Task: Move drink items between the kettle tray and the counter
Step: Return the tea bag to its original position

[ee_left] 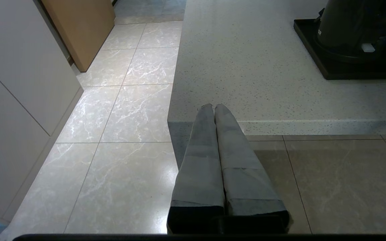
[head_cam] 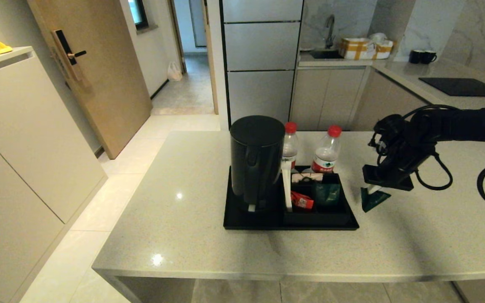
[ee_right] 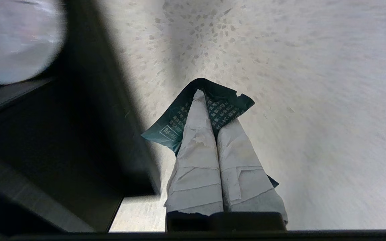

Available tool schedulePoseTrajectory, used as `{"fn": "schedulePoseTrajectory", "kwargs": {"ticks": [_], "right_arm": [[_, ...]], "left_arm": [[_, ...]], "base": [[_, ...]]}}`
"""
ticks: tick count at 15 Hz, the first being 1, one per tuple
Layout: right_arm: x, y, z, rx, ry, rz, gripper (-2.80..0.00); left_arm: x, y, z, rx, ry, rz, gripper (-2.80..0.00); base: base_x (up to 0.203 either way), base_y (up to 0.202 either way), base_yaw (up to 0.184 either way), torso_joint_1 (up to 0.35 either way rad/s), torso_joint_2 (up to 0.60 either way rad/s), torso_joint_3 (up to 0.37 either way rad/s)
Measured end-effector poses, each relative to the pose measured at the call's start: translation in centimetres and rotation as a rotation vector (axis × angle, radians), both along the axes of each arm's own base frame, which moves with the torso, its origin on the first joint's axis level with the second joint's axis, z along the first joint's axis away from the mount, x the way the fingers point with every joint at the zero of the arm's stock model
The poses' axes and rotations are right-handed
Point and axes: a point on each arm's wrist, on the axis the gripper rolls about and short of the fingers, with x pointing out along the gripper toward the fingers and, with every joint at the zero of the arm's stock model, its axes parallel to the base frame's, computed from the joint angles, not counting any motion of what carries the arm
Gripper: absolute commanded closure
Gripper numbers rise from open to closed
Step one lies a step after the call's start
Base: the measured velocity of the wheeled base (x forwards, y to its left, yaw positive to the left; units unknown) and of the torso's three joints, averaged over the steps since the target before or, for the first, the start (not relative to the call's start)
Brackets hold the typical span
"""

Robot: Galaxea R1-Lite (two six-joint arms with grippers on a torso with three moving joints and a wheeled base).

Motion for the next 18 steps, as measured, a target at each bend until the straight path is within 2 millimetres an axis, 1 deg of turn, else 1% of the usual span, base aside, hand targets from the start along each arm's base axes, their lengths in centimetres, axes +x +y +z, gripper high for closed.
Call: {"fn": "schedulePoseTrajectory", "kwargs": {"ticks": [4, 6, 8, 10, 12, 14, 16, 18], "right_arm": [[-1.9, 0.0, 4.5, 0.003, -0.089, 0.002, 0.0], [-3.2, 0.5, 6.6, 0.003, -0.116, 0.015, 0.0], [-4.5, 1.3, 8.5, 0.004, -0.147, 0.04, 0.0], [-5.8, 2.9, 10.0, 0.008, -0.172, 0.085, 0.0], [-7.2, 4.7, 10.9, -0.001, -0.166, 0.133, 0.0], [-8.2, 6.7, 11.2, -0.035, -0.158, 0.174, 0.0], [-8.9, 8.6, 10.7, -0.075, -0.137, 0.205, 0.0], [-9.1, 9.6, 9.8, -0.088, -0.11, 0.225, 0.0]], "left_arm": [[0.0, 0.0, 0.0, 0.0, 0.0, 0.0, 0.0], [0.0, 0.0, 0.0, 0.0, 0.0, 0.0, 0.0], [0.0, 0.0, 0.0, 0.0, 0.0, 0.0, 0.0], [0.0, 0.0, 0.0, 0.0, 0.0, 0.0, 0.0], [0.0, 0.0, 0.0, 0.0, 0.0, 0.0, 0.0], [0.0, 0.0, 0.0, 0.0, 0.0, 0.0, 0.0], [0.0, 0.0, 0.0, 0.0, 0.0, 0.0, 0.0], [0.0, 0.0, 0.0, 0.0, 0.0, 0.0, 0.0]], "base": [[0.0, 0.0, 0.0, 0.0, 0.0, 0.0], [0.0, 0.0, 0.0, 0.0, 0.0, 0.0], [0.0, 0.0, 0.0, 0.0, 0.0, 0.0], [0.0, 0.0, 0.0, 0.0, 0.0, 0.0], [0.0, 0.0, 0.0, 0.0, 0.0, 0.0], [0.0, 0.0, 0.0, 0.0, 0.0, 0.0], [0.0, 0.0, 0.0, 0.0, 0.0, 0.0], [0.0, 0.0, 0.0, 0.0, 0.0, 0.0]]}}
